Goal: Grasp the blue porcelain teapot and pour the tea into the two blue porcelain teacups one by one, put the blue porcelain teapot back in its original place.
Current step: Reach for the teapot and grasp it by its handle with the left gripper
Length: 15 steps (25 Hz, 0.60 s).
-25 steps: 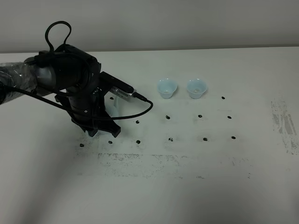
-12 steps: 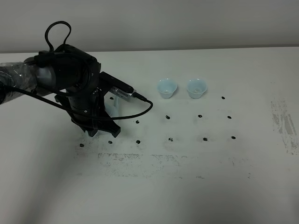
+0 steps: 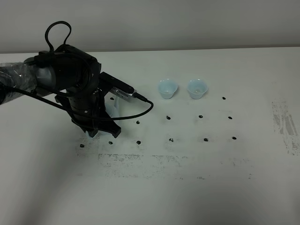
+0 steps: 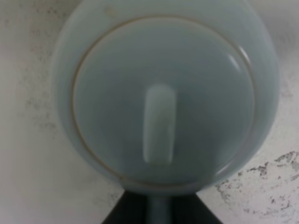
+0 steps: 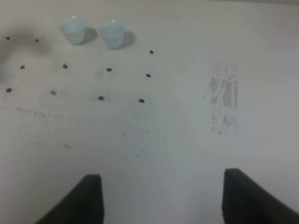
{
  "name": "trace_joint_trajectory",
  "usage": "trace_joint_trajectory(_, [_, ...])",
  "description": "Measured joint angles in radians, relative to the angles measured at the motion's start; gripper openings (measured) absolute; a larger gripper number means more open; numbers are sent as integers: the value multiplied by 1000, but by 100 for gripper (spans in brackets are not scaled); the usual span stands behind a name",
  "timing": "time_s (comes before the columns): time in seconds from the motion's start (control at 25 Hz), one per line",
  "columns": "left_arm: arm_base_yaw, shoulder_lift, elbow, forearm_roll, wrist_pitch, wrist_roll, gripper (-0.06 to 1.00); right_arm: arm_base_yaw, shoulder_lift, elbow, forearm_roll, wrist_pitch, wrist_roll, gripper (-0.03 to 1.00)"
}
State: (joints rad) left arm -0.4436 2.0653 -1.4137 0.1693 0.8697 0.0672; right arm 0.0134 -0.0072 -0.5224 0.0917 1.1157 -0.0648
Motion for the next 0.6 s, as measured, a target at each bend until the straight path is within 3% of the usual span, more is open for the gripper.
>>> trace_joint_trajectory(0.6, [0, -25, 0, -3, -30, 1, 9, 0, 0, 0, 0, 0, 0, 56])
